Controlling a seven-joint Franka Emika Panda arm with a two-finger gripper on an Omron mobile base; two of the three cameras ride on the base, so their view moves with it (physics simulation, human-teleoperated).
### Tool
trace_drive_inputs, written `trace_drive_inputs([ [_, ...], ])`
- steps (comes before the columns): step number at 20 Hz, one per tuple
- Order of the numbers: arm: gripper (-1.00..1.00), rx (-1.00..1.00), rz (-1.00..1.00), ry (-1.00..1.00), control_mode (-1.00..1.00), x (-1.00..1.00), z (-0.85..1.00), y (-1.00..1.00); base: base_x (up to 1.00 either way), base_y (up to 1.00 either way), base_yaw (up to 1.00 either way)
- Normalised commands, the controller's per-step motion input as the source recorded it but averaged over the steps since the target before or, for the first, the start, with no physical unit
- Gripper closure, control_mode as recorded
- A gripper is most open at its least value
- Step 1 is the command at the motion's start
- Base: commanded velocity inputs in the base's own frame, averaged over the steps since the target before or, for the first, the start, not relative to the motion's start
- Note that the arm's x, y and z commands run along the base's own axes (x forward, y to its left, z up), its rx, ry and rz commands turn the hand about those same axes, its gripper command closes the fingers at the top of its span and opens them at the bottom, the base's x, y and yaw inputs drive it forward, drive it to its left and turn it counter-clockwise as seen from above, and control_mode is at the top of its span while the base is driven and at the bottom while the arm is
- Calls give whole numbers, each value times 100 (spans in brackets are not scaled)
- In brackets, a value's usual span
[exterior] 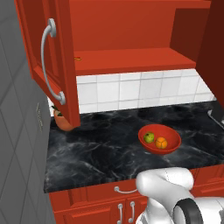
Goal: Open the cabinet. Pick the orange and pear from the cabinet and place them into the bowl. Then close the cabinet.
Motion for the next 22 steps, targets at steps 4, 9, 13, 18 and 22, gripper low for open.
trace_drive_inputs([
  [4, -100, 10, 11, -3, -100, 0, -37, -35, 0, 0, 0],
  [9, -100, 13, 18, -4, -100, 3, -66, -18, 0, 0, 0],
  [13, -100, 19, 17, -11, -100, 4, -19, -29, 0, 0, 0],
  [18, -100, 23, 22, -16, -100, 12, 0, -50, 0, 0, 0],
  [22, -100, 25, 23, -13, -100, 36, -1, -39, 0, 0, 0],
])
